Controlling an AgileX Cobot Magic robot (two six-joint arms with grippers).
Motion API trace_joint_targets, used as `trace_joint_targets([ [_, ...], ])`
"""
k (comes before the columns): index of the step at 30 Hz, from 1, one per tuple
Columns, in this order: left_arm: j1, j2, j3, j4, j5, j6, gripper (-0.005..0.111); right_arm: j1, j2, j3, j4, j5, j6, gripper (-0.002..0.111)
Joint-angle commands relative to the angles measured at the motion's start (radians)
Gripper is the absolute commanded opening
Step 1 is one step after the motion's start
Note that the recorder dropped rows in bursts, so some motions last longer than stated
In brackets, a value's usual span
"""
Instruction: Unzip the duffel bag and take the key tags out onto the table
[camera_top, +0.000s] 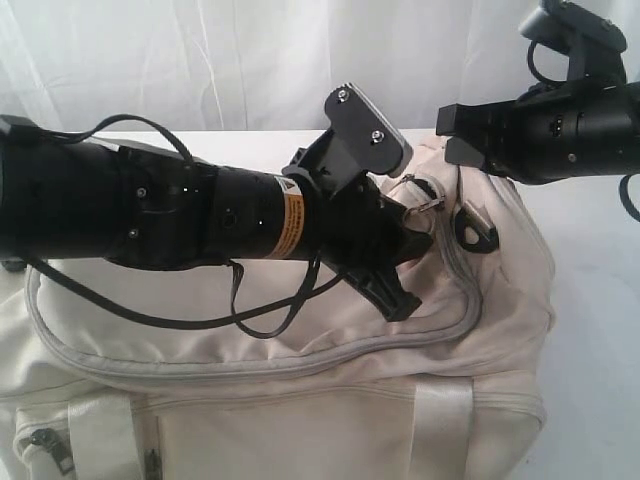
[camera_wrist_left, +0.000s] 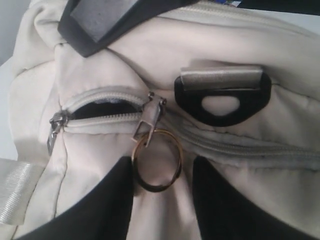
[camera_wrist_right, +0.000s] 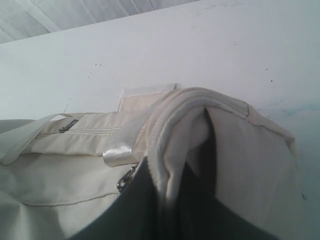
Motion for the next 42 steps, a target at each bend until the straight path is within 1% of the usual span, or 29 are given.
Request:
trace_joint_targets([
  [1,0.001,-0.004,0.004,-0.008,-0.006,0.024,0.043,-0.002,-0.024,-0.022,0.032,-0.049,-0.011,0.000],
  [8,0.001,-0.004,0.004,-0.008,-0.023,0.026,0.042,-0.002,-0.024,-0.022,0.032,-0.049,-0.011,0.000],
  [10,0.001,-0.004,0.004,-0.008,-0.056,0.055,0.042,-0.002,-0.024,-0.022,0.032,-0.049,-0.011,0.000],
  [14,0.001,-0.004,0.004,-0.008,-0.052,0.080,0.042,-0.002,-0.024,-0.022,0.032,-0.049,-0.011,0.000],
  [16,0.001,-0.004,0.004,-0.008,-0.030,0.078,0.039,-0.002,-0.024,-0.022,0.032,-0.049,-0.011,0.000],
  [19,0.001,-0.004,0.004,-0.037,-0.016,0.083,0.029,-0.002,-0.024,-0.022,0.032,-0.049,-0.011,0.000],
  [21,0.001,-0.004,0.004,-0.082,-0.006,0.130,0.024,-0.002,-0.024,-0.022,0.032,-0.049,-0.011,0.000],
  [26,0.001,-0.004,0.004,-0.201,0.003,0.210,0.023,-0.002,-0.024,-0.022,0.032,-0.047,-0.011,0.000],
  [32,0.001,-0.004,0.004,-0.220,0.002,0.210,0.023,-0.002,-0.024,-0.022,0.032,-0.044,-0.011,0.000],
  [34,0.001,-0.004,0.004,-0.220,0.002,0.210,0.018,-0.002,-0.024,-0.022,0.032,-0.040,-0.011,0.000],
  [37,0.001,-0.004,0.004,-0.220,0.006,0.210,0.001,-0.002,-0.024,-0.022,0.027,-0.031,-0.011,0.000],
  [42,0.001,-0.004,0.004,-0.232,0.030,0.202,0.000,-0.002,-0.024,-0.022,0.006,-0.018,-0.011,0.000],
])
